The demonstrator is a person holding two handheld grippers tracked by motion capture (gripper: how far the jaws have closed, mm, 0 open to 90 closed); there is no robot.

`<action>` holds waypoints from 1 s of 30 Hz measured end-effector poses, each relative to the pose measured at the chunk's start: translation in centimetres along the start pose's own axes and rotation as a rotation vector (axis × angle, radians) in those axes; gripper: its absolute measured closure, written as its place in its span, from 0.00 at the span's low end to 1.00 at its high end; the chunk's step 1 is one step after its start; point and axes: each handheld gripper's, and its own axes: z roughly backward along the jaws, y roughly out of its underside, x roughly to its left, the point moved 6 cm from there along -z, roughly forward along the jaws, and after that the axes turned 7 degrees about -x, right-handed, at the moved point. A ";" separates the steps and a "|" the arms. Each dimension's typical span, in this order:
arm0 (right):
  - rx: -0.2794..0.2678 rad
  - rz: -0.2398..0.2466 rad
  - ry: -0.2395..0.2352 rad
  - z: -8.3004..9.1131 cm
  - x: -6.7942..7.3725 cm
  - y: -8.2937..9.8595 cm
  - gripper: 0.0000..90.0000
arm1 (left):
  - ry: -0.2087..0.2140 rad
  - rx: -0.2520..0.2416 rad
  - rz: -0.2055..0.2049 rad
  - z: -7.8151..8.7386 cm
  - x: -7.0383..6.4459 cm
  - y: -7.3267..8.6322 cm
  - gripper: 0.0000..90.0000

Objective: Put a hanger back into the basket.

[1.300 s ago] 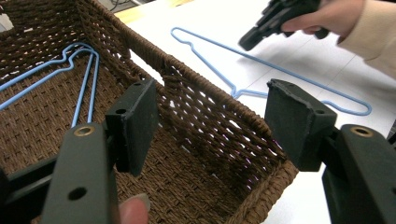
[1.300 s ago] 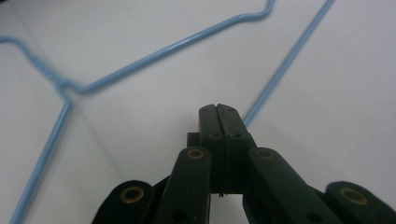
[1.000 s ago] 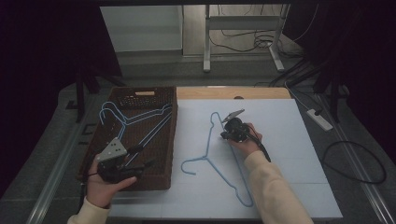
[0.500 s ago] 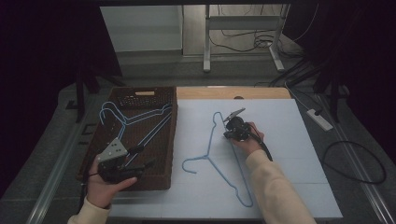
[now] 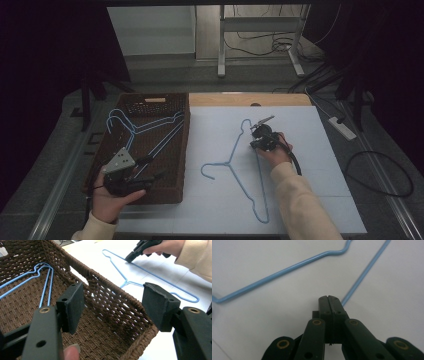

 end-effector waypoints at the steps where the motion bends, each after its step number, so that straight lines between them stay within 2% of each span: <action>1: 0.000 -0.003 0.006 0.3 -0.2 0.4 1.00 | -0.001 0.001 0.000 0.0 0.0 0.0 0.38; 9: 0.006 -0.003 0.004 1.9 -0.5 2.3 1.00 | 0.004 0.002 0.000 -0.2 -0.2 0.0 0.38; 12: 0.027 0.014 0.031 2.2 -0.4 2.7 1.00 | 0.002 0.003 0.000 -0.2 -0.1 0.0 0.38; 16: 0.047 -0.014 0.063 3.0 -0.9 3.7 1.00 | 0.001 -0.001 0.002 0.0 -0.1 0.0 0.38; 22: 0.037 -0.077 0.074 4.6 -2.0 5.7 1.00 | 0.002 0.000 0.002 -0.1 -0.2 0.0 0.38; 24: 0.035 -0.084 0.075 4.8 -2.0 6.0 1.00 | 0.003 0.000 0.002 -0.1 -0.2 0.0 0.38; 25: 0.034 -0.101 0.079 5.6 -2.2 6.9 1.00 | 0.003 0.000 0.002 -0.1 -0.2 0.0 0.38; 30: 0.019 -0.130 0.086 6.9 -2.5 8.6 1.00 | 0.001 -0.004 0.004 0.0 -0.2 -0.1 0.38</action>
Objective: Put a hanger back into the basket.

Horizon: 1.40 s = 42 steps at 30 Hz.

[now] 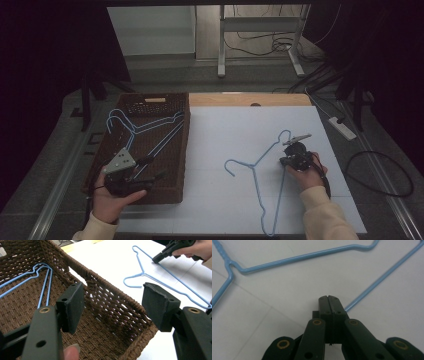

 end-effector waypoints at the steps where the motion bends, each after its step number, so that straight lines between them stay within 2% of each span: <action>1: 0.000 -0.003 0.001 0.2 -0.1 0.3 1.00 | 0.000 0.000 0.000 0.0 0.0 0.0 0.38; 5: 0.002 0.013 0.005 0.5 0.0 0.6 1.00 | 0.002 -0.001 0.001 -0.1 -0.1 0.0 0.39; 8: -0.043 0.055 -0.046 0.7 0.9 -0.3 0.99 | 0.008 -0.002 0.002 -0.2 -0.1 0.0 0.39; 10: -0.079 0.097 -0.097 0.9 1.8 -1.2 0.90 | 0.009 -0.002 0.002 -0.3 -0.1 0.0 0.39; 12: -0.090 0.146 -0.122 1.0 3.0 -2.3 0.81 | 0.012 -0.002 0.002 -0.3 -0.2 0.0 0.39; 13: -0.090 0.171 -0.152 1.0 3.6 -2.9 0.76 | 0.013 -0.002 0.001 -0.3 -0.2 0.0 0.39; 14: -0.075 0.195 -0.188 0.9 4.4 -3.5 0.69 | 0.015 -0.002 0.002 -0.3 -0.2 0.0 0.39; 16: -0.041 0.249 -0.219 0.5 5.4 -4.3 0.62 | 0.015 -0.004 0.001 -0.3 -0.2 0.0 0.39; 20: 0.031 0.309 -0.267 -0.7 6.7 -5.6 0.58 | 0.016 -0.007 0.000 -0.2 -0.2 0.0 0.39; 24: 0.133 0.363 -0.301 -2.3 7.6 -6.2 0.56 | 0.016 -0.008 -0.001 -0.2 -0.1 0.0 0.39; 28: 0.227 0.423 -0.307 -3.4 8.5 -6.3 0.58 | 0.017 -0.006 -0.004 -0.3 -0.1 0.0 0.38; 32: 0.286 0.460 -0.308 -4.1 9.1 -6.2 0.65 | 0.019 -0.006 -0.005 -0.2 -0.2 0.0 0.39; 35: 0.319 0.476 -0.300 -4.2 9.4 -6.4 0.76 | 0.019 -0.008 -0.002 -0.2 -0.2 0.0 0.39; 37: 0.346 0.478 -0.290 -4.3 9.5 -6.6 0.88 | 0.020 -0.009 -0.005 -0.2 -0.2 0.0 0.39; 38: 0.353 0.478 -0.293 -4.3 9.6 -6.6 0.91 | 0.020 -0.008 -0.005 -0.2 -0.3 0.0 0.39; 42: 0.371 0.518 -0.256 -4.3 10.2 -6.6 0.96 | 0.020 -0.011 -0.006 -0.2 -0.3 -0.1 0.39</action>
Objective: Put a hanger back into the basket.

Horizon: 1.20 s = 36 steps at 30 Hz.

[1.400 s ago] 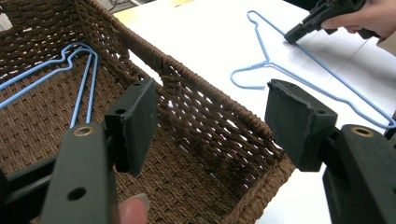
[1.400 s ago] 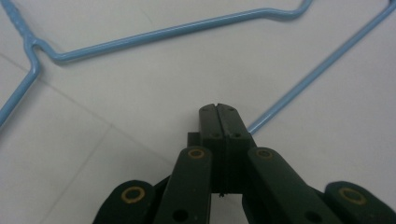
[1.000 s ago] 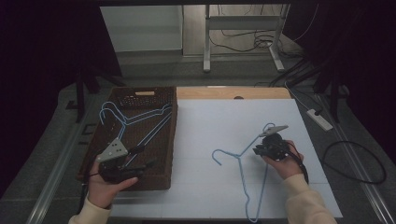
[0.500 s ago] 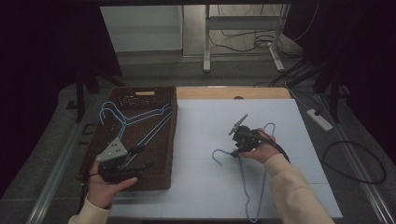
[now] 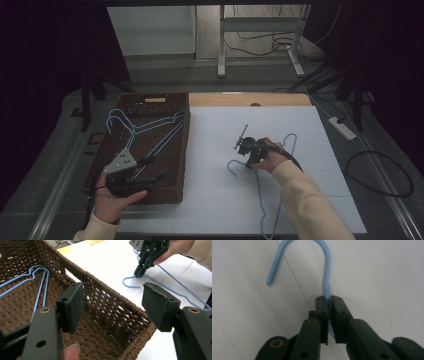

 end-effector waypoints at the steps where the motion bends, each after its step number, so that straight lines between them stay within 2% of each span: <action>1: 0.000 0.000 0.007 0.0 0.1 0.0 0.96 | 0.000 -0.001 0.000 0.0 0.0 0.0 0.39; 5: -0.073 -0.039 0.036 0.4 -0.2 0.3 0.96 | -0.001 -0.004 0.001 0.1 0.0 -0.1 0.39; 11: -0.188 -0.121 0.033 2.1 -0.3 0.3 0.96 | 0.001 -0.003 0.001 0.0 -0.1 -0.1 0.39; 17: -0.286 -0.166 0.032 3.3 0.2 -0.2 0.96 | 0.006 -0.004 -0.007 -0.1 -0.5 -0.3 0.39; 24: -0.360 -0.194 0.044 3.7 0.8 -0.3 0.96 | 0.038 -0.002 0.002 -0.5 -1.3 -0.4 0.39; 36: -0.411 -0.218 0.054 4.2 1.2 -0.3 0.96 | 0.083 0.040 0.005 -2.2 -3.6 -0.6 0.39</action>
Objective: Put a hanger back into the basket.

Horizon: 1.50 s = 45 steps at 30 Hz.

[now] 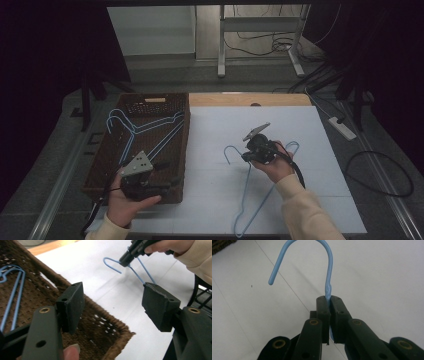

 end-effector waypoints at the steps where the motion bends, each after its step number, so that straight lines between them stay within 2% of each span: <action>1: -0.004 -0.002 0.001 0.0 0.0 0.0 0.96 | 0.007 0.004 0.008 -0.2 -0.2 0.0 0.38; 8: -0.030 -0.025 0.005 0.2 0.3 -0.4 0.96 | 0.014 0.020 0.018 -1.2 -0.9 -0.3 0.39; 10: -0.040 -0.031 0.005 0.2 0.3 -0.4 0.96 | 0.021 0.035 0.031 -1.8 -1.4 -0.3 0.39; 12: -0.045 -0.034 0.006 0.2 0.3 -0.4 0.96 | 0.018 0.046 0.021 -2.2 -1.7 -0.3 0.39; 14: -0.049 -0.035 0.006 0.3 0.3 -0.4 0.96 | 0.055 0.055 0.033 -3.0 -2.6 -0.3 0.39; 15: -0.049 -0.035 0.006 0.3 0.3 -0.4 0.96 | 0.055 0.055 0.033 -3.0 -2.6 -0.3 0.39; 16: -0.054 -0.040 0.007 0.3 0.4 -0.4 0.96 | 0.064 0.080 0.024 -3.8 -3.4 -0.3 0.39; 20: -0.065 -0.044 0.006 0.5 0.4 -0.5 0.96 | 0.079 0.109 0.002 -5.2 -4.5 -0.3 0.39; 25: -0.080 -0.052 0.010 0.5 0.4 -0.5 0.96 | 0.100 0.157 0.000 -7.4 -5.7 0.2 0.39; 29: -0.087 -0.056 0.011 0.6 0.5 -0.5 0.96 | 0.105 0.195 0.022 -9.1 -6.1 0.8 0.38; 45: -0.117 -0.072 0.019 0.8 0.7 -0.8 0.96 | 0.126 0.264 0.040 -13.8 -7.5 2.1 0.37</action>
